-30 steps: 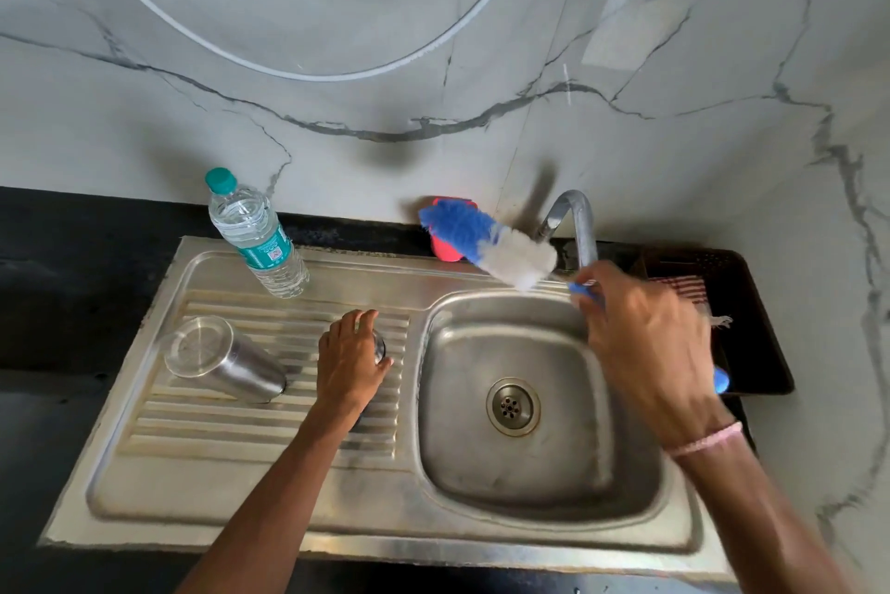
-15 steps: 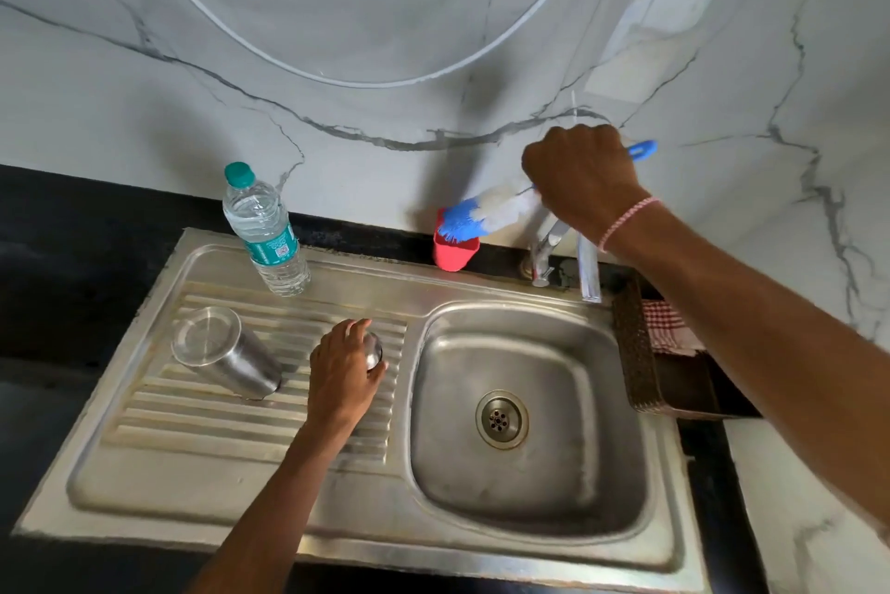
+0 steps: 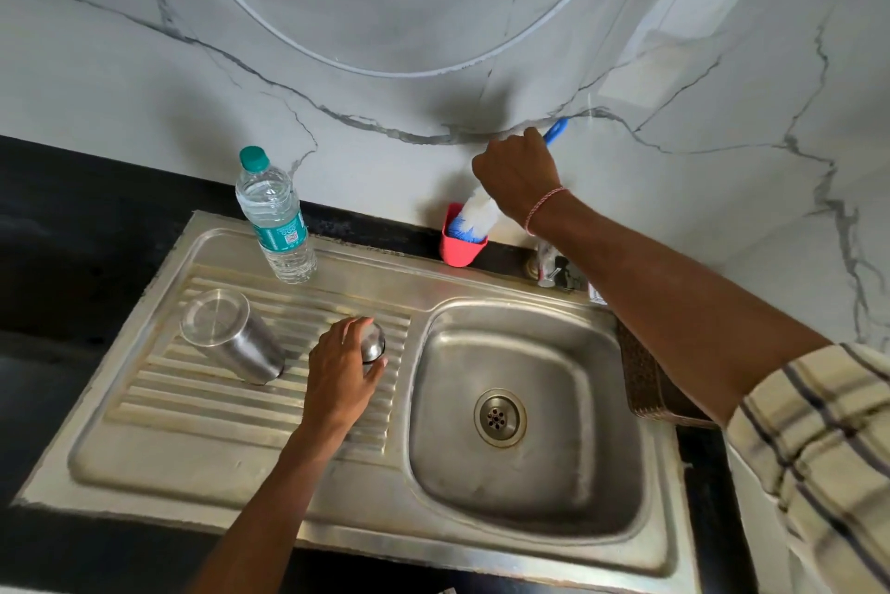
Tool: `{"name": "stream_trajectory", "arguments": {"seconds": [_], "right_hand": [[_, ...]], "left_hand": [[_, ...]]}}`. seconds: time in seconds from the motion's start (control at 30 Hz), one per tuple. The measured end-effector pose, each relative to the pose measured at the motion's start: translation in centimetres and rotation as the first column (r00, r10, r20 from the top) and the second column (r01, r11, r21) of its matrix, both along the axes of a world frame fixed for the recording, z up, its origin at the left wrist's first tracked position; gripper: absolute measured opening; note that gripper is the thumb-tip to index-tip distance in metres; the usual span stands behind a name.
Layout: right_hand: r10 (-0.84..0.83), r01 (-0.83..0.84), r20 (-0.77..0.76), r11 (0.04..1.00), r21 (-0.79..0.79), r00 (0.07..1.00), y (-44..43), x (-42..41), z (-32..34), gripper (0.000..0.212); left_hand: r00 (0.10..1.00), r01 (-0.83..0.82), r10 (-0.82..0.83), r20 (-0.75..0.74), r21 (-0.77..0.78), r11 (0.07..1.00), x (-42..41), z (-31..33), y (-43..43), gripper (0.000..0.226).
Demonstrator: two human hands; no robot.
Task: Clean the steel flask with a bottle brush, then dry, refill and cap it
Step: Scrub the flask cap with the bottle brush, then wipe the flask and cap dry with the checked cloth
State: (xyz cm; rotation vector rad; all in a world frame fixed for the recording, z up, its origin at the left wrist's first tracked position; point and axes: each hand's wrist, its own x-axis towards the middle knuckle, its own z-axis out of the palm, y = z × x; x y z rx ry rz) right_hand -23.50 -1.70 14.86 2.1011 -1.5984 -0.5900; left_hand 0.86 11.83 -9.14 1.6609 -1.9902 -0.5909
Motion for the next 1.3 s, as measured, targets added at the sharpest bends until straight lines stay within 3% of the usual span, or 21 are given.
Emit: {"name": "stream_trajectory", "arguments": {"seconds": [0.17,0.27,0.4,0.6,0.7,0.8,0.87,1.1,1.23,1.3], "right_hand": [[0.066,-0.066,-0.03,0.998,-0.012,0.997,0.5,-0.9,-0.6,0.032],[0.094,-0.094,-0.056,0.996,-0.006,0.994,1.0,-1.6,-1.0,0.025],[0.179,-0.188,-0.089,0.975,-0.114,0.98,1.5,-2.7,-1.4,0.024],[0.231,-0.235,-0.043,0.958,-0.163,0.972,2.6,-3.3,-1.3,0.045],[0.229,-0.222,0.02,0.958,-0.183,0.973,3.2,-3.6,-1.5,0.037],[0.173,-0.145,0.106,0.962,-0.232,0.979,4.1,-4.0,-2.0,0.023],[0.141,-0.073,0.223,0.954,-0.289,0.965,5.5,-4.3,-2.3,0.025],[0.223,0.144,0.607,0.857,-0.495,0.763,16.2,-5.7,-2.7,0.022],[-0.021,0.404,0.73,0.844,-0.354,0.683,22.9,-9.9,-5.2,0.021],[-0.193,0.542,0.784,0.814,-0.207,0.59,25.5,-12.8,-7.5,0.026]], "left_hand": [[1.0,-0.001,0.001,0.009,0.014,1.0,0.3,0.2,0.3,0.068],[1.0,0.006,-0.006,0.01,0.01,1.0,0.3,0.4,0.3,0.067],[1.0,0.021,-0.021,0.003,-0.001,1.0,-0.2,0.8,0.8,0.064],[0.999,0.04,-0.04,0.005,0.0,0.999,-0.4,1.2,1.4,0.062],[0.999,0.038,-0.038,0.015,0.009,0.999,-0.6,1.8,1.9,0.062],[0.999,0.038,-0.037,0.004,-0.001,0.999,-0.9,2.6,1.9,0.062],[0.999,0.043,-0.043,0.009,-0.006,0.999,-1.3,3.3,1.9,0.062],[0.991,0.135,-0.133,0.029,-0.071,0.988,-4.2,5.1,2.2,0.057],[0.974,0.225,-0.224,0.026,-0.072,0.972,-8.0,5.3,3.1,0.05],[0.961,0.277,-0.276,0.021,-0.044,0.96,-10.5,5.3,3.6,0.049]]}}
